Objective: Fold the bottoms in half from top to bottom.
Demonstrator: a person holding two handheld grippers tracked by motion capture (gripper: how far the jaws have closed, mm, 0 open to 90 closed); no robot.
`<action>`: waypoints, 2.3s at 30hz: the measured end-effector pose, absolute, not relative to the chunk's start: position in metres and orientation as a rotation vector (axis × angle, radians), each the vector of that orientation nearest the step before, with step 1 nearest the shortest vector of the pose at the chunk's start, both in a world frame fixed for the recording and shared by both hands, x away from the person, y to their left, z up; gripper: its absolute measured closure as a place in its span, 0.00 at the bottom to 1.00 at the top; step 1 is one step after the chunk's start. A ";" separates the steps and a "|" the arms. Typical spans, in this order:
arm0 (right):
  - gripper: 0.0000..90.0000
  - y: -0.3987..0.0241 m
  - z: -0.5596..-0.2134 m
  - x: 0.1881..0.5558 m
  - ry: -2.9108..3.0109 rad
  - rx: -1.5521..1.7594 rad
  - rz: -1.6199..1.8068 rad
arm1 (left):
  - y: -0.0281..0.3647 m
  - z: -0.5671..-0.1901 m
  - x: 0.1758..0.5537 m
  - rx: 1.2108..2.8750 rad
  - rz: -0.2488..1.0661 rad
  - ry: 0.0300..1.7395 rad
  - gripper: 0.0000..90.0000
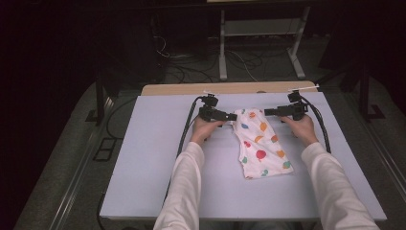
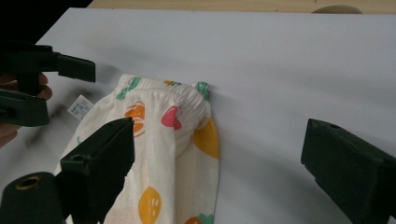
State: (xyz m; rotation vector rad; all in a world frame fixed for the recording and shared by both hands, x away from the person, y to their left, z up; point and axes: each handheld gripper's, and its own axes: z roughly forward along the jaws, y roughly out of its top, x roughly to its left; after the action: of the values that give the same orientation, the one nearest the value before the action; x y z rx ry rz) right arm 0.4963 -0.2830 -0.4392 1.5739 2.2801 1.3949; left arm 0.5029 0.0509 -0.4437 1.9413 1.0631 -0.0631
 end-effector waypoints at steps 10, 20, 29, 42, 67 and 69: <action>0.17 -0.270 -0.441 0.496 2.317 1.531 1.381 | 0.041 -0.457 0.502 1.913 -0.163 1.041 0.21; 0.37 -0.266 -0.446 0.497 2.318 1.542 1.354 | 0.041 -0.461 0.504 1.880 -0.177 1.067 0.41; 0.47 -0.259 -0.455 0.499 2.319 1.566 1.266 | 0.038 -0.463 0.505 1.850 -0.198 1.106 0.54; 0.57 -0.250 -0.456 0.499 2.328 1.524 1.235 | 0.033 -0.466 0.504 1.854 -0.220 1.097 0.66; 0.96 -0.256 -0.449 0.493 2.296 1.617 1.298 | 0.022 -0.457 0.495 1.899 -0.133 1.082 0.98; 0.96 -0.259 -0.446 0.491 2.284 1.623 1.333 | 0.021 -0.455 0.494 1.887 -0.125 1.071 0.98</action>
State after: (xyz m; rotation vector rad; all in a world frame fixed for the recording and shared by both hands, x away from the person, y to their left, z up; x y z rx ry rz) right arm 0.4914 -0.2588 -0.4463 1.6228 2.2842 1.3330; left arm 0.4940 0.0214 -0.4548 1.8875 1.0714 -0.1252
